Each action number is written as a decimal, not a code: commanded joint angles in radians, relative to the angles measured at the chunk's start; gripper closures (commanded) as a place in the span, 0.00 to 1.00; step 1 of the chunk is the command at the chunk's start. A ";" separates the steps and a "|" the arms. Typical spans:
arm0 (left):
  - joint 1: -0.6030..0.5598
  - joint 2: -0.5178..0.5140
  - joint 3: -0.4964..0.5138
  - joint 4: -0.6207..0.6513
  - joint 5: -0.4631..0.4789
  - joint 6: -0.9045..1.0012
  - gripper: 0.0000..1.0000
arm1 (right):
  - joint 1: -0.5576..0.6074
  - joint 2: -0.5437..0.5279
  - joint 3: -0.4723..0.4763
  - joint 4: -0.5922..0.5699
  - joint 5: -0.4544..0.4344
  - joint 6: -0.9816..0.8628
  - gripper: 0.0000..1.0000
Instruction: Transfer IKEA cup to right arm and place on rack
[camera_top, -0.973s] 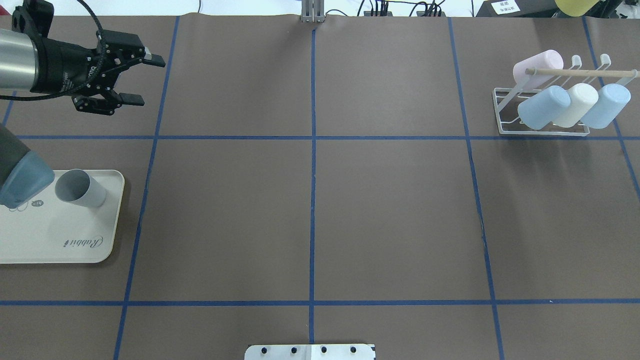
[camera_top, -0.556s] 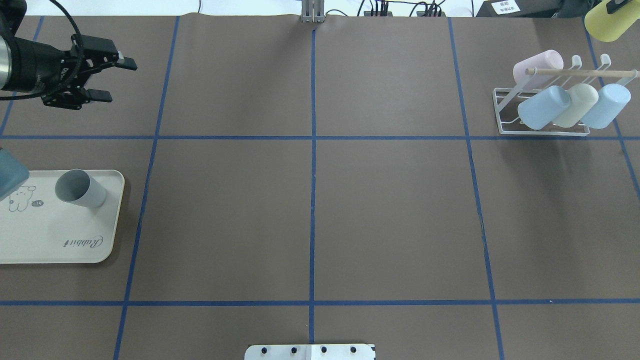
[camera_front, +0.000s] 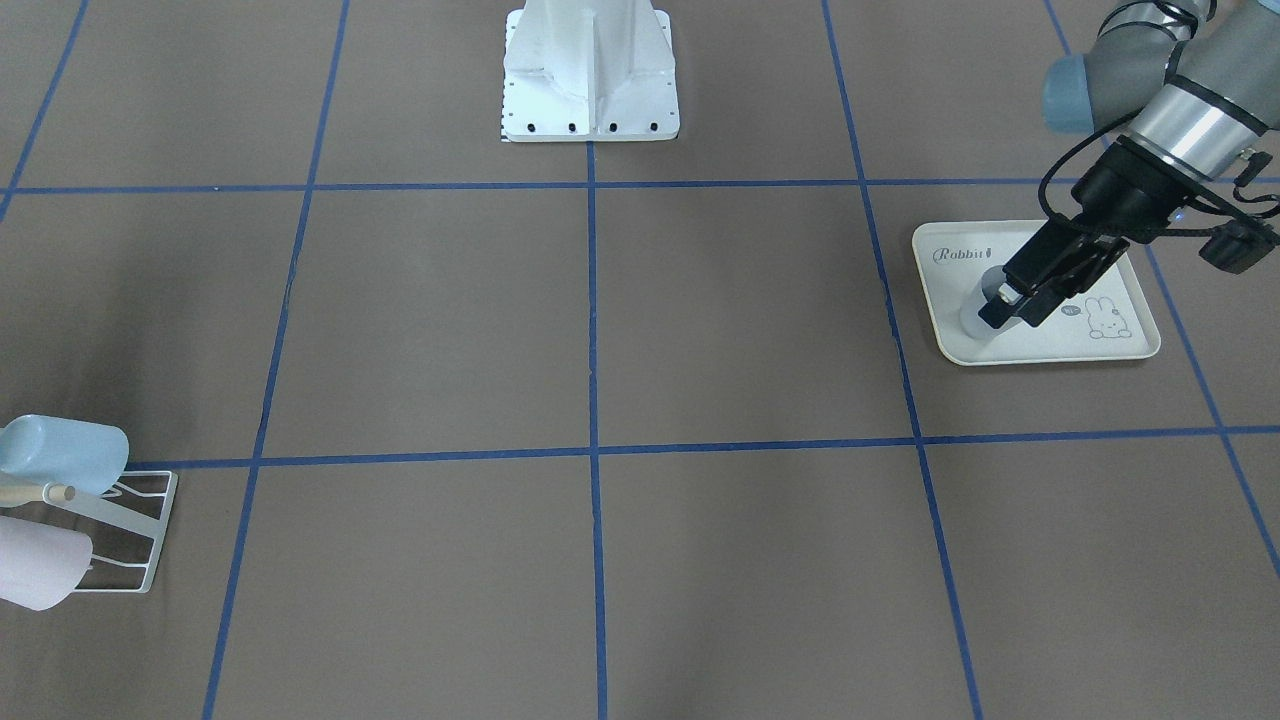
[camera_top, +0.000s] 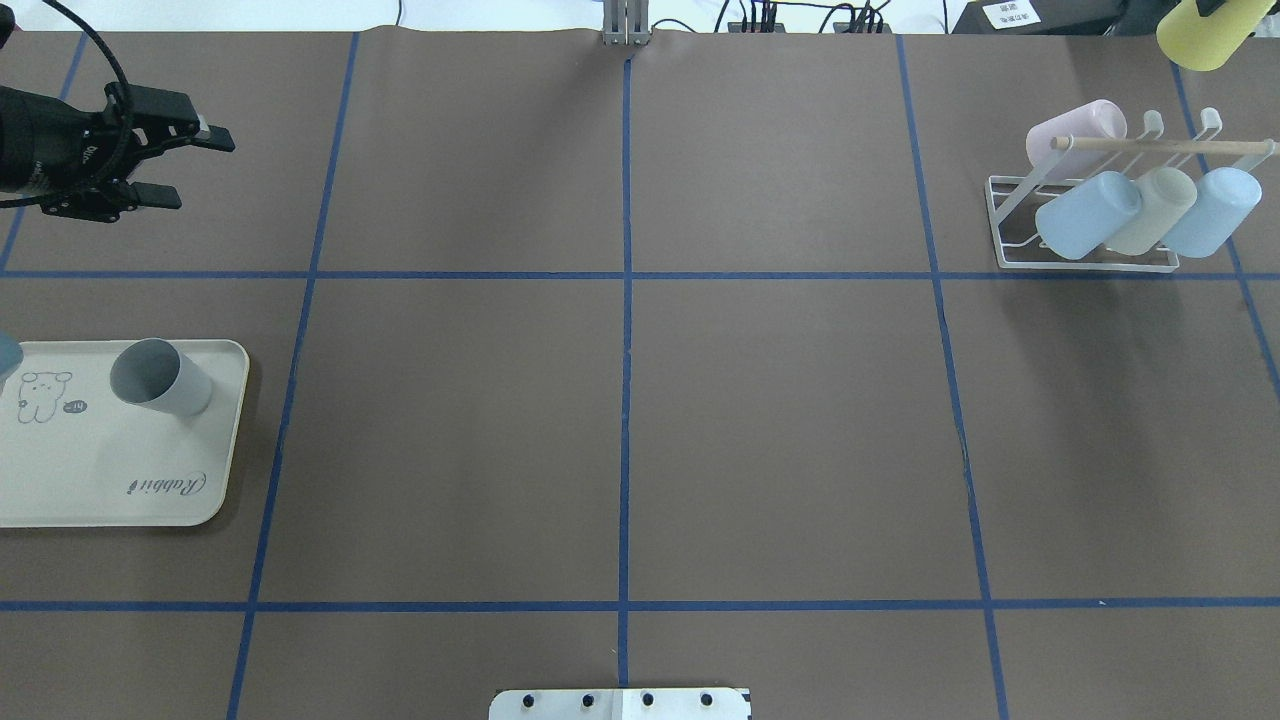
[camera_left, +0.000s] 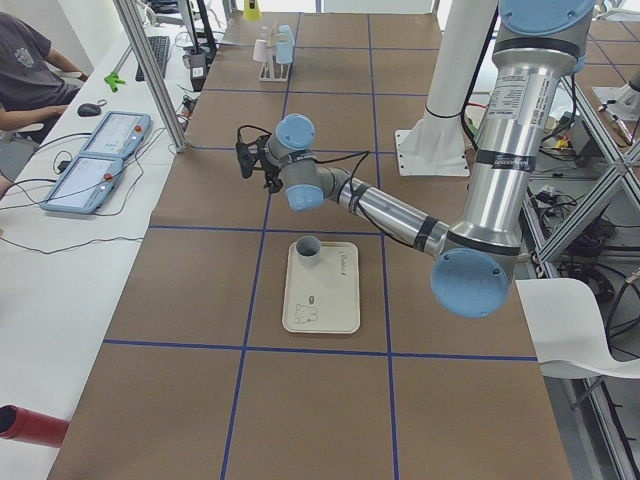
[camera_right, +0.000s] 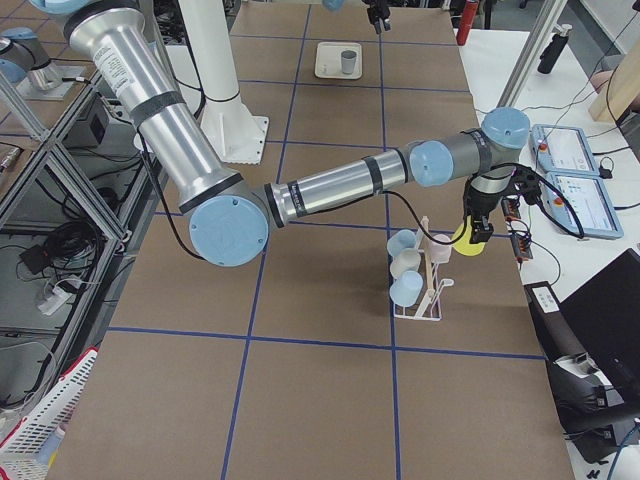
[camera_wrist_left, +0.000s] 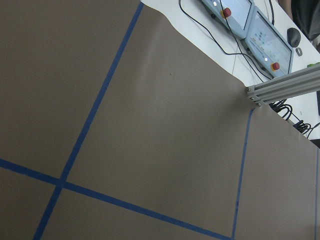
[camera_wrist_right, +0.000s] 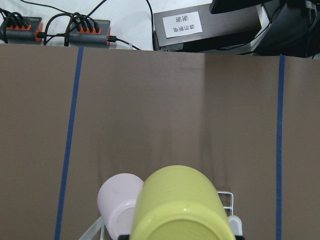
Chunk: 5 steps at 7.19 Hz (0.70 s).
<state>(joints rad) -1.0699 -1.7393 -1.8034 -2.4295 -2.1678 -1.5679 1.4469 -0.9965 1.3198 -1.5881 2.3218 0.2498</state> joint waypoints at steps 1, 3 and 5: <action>0.001 0.012 -0.011 0.000 0.002 0.002 0.00 | -0.026 -0.008 -0.048 0.007 0.002 0.000 0.76; 0.001 0.012 -0.011 0.000 0.003 0.002 0.00 | -0.039 -0.004 -0.053 0.005 0.020 0.002 0.76; 0.001 0.015 -0.013 0.000 0.003 0.002 0.00 | -0.051 0.006 -0.071 0.007 0.021 0.005 0.76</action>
<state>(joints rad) -1.0692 -1.7260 -1.8155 -2.4298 -2.1645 -1.5662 1.4030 -0.9945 1.2611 -1.5826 2.3401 0.2552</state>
